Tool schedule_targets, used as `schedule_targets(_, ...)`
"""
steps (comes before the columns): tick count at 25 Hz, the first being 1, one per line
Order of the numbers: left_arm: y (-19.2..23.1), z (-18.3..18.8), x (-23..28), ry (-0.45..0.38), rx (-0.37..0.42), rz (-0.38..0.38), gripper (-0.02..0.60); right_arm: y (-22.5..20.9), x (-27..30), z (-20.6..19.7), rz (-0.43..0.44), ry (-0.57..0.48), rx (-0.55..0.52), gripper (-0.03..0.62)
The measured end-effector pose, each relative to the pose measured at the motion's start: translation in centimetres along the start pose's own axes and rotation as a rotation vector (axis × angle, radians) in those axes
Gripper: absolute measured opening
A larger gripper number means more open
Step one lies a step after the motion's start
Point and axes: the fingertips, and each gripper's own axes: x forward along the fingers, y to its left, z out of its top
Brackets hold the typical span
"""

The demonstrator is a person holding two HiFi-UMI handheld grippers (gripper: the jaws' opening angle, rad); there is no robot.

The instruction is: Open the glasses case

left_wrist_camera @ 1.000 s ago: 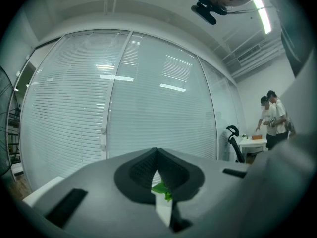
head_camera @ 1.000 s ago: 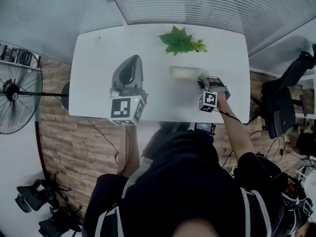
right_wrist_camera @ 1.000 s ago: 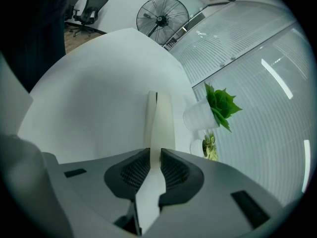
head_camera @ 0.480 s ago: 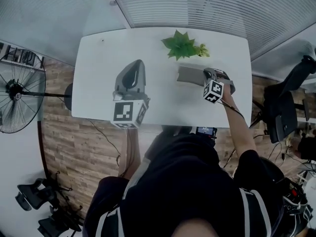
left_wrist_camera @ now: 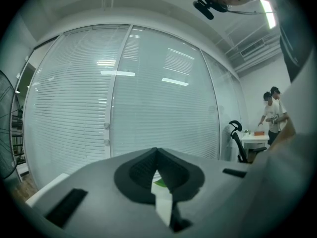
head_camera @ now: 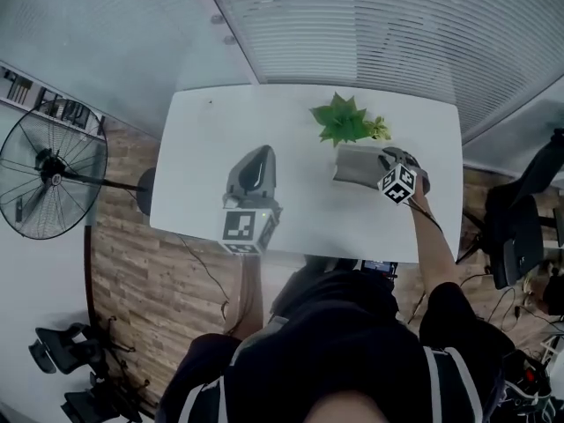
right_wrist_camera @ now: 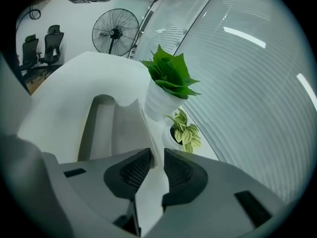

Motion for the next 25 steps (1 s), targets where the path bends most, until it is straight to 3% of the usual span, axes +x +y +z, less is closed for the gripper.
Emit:
schedule_targets(5,-0.1,0.4,0.9,-0.016,-0.02,-0.011,0.0,-1.7,-1.5,0.8,-0.052,-0.053,0.057,0.137)
schedule_targets(12,-1.3,0.5,2.4,-0.016,-0.019,-0.045,0.0,-5.2,-7.7,4.8,-0.199,-0.25,0.274,0.115)
schedule_targets(17,-3.0,1.0,3.2,-0.017,-0.019,-0.085,0.0,-8.6,-16.2,8.4,-0.313,-0.492,0.586,0.107)
schedule_targets(19,-3.9,1.2,3.5,-0.029,-0.014,-0.106,0.0,-9.4,-20.3,8.6,-0.391,-0.566,0.697,0.07)
schedule_targets(21,-4.7,1.4,3.8,-0.036,-0.012,-0.125,0.0,-9.6,-23.6,8.7,-0.472,-0.599,0.73,0.049)
schedule_targets(25,-6.1,1.5,4.0,-0.033,-0.011,-0.149,0.0,-8.6,-28.4,8.7,-0.583,-0.615,0.688,0.015)
